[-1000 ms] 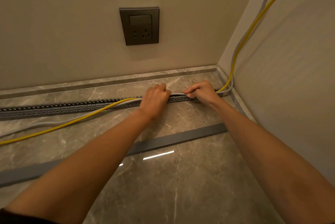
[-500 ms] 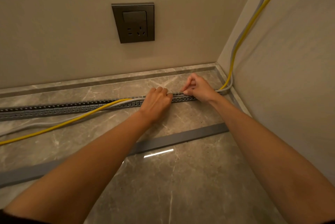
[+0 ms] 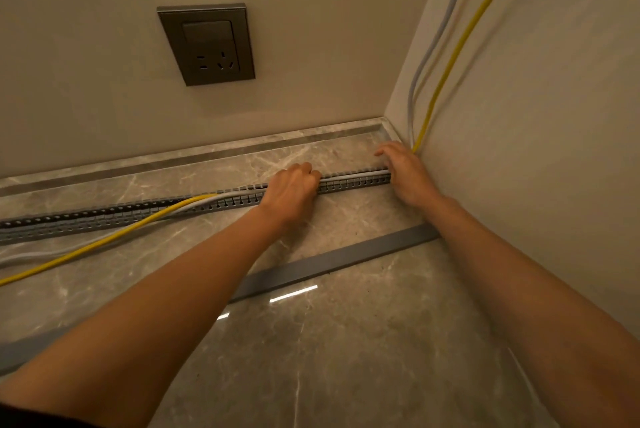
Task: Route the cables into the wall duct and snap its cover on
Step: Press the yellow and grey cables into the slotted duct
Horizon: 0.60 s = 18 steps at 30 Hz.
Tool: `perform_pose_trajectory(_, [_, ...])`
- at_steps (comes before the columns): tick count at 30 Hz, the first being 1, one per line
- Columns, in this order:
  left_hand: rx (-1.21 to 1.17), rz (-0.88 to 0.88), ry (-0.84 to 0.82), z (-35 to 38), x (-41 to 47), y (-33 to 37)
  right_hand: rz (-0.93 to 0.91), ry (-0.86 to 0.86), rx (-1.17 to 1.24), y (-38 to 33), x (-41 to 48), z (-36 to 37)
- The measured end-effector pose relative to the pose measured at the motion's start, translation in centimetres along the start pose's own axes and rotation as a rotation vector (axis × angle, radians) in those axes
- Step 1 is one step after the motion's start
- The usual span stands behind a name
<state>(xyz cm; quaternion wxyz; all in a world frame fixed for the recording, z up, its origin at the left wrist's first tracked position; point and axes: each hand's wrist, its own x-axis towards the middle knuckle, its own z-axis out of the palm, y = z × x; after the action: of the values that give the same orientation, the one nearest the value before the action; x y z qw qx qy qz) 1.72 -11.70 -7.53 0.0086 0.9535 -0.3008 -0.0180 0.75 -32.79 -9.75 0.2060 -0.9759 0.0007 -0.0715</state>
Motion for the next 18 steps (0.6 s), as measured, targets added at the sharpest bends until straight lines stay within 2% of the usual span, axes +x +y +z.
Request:
perform_pose_trajectory(8, [0.076,0.030,-0.051,-0.2,0.5,-0.4,-0.028,-0.066,-0.258,1.2,1.0,-0.3])
perform_pose_trajectory(12, [0.042,0.017,-0.102,-0.5,0.6,-1.4,-0.040,-0.040,-0.293,1.0,0.9,0.2])
perform_pose_trajectory(15, [0.024,-0.003,-0.101,-0.6,0.6,-1.5,-0.023,-0.094,-0.298,1.3,1.3,0.5])
perform_pose_trajectory(18, [0.001,-0.010,-0.102,-0.5,0.6,-1.4,-0.020,-0.138,-0.187,1.6,1.7,0.4])
